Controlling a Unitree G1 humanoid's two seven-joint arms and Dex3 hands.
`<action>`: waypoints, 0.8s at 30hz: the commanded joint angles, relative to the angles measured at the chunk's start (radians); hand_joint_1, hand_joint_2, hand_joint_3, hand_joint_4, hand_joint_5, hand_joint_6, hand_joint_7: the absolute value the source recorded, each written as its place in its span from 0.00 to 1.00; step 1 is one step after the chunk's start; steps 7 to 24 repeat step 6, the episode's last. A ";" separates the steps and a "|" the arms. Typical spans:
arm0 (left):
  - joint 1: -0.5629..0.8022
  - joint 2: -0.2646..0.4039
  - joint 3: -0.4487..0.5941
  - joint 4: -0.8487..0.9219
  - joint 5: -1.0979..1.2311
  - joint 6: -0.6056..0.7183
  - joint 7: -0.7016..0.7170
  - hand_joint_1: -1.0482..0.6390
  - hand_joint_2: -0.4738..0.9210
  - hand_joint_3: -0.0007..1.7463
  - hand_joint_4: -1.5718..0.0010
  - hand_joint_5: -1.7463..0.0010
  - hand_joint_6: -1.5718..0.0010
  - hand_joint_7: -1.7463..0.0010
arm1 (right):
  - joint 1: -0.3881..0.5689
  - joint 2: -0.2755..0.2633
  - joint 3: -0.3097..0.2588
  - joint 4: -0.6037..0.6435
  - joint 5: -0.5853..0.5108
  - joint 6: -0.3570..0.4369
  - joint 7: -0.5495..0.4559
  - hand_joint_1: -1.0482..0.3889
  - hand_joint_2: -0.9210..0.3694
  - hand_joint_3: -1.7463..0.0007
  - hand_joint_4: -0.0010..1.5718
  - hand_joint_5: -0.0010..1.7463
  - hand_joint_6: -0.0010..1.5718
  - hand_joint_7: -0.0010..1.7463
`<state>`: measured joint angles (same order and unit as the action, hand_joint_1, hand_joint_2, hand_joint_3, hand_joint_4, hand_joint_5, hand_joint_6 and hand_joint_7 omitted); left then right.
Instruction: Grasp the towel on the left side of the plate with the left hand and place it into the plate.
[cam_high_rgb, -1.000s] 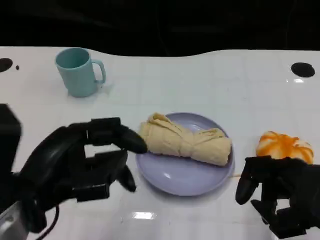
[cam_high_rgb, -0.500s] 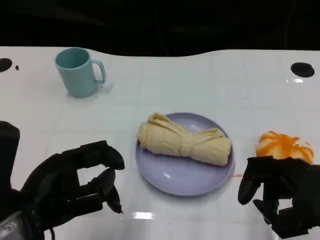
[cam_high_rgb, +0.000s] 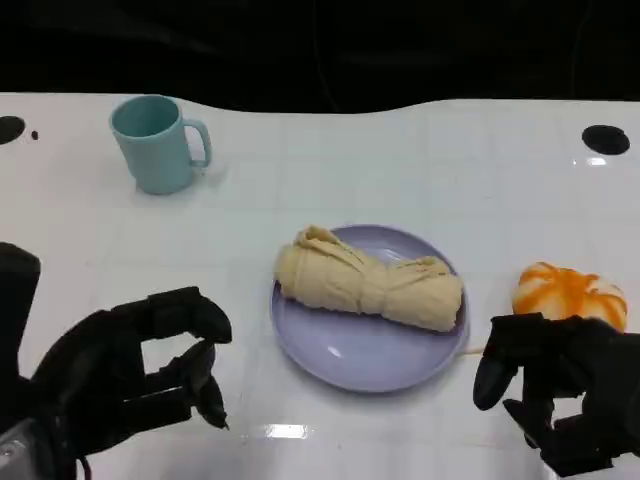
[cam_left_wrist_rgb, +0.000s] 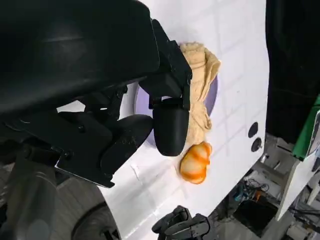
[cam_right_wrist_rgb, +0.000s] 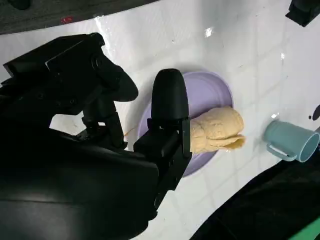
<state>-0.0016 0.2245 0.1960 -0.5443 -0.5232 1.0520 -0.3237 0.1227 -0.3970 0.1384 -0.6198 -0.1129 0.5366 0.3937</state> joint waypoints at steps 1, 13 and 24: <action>-0.001 0.026 -0.003 -0.010 -0.004 -0.013 0.009 0.55 0.83 0.62 0.52 0.00 0.59 0.05 | -0.006 -0.011 -0.001 -0.003 -0.002 -0.007 0.001 0.74 0.27 0.38 0.45 1.00 0.43 0.84; 0.003 0.025 -0.010 -0.014 -0.002 -0.015 0.015 0.55 0.82 0.62 0.51 0.00 0.58 0.05 | -0.009 -0.011 -0.009 0.005 0.008 -0.015 0.006 0.75 0.27 0.38 0.45 1.00 0.43 0.84; 0.003 0.025 -0.010 -0.014 -0.002 -0.015 0.015 0.55 0.82 0.62 0.51 0.00 0.58 0.05 | -0.009 -0.011 -0.009 0.005 0.008 -0.015 0.006 0.75 0.27 0.38 0.45 1.00 0.43 0.84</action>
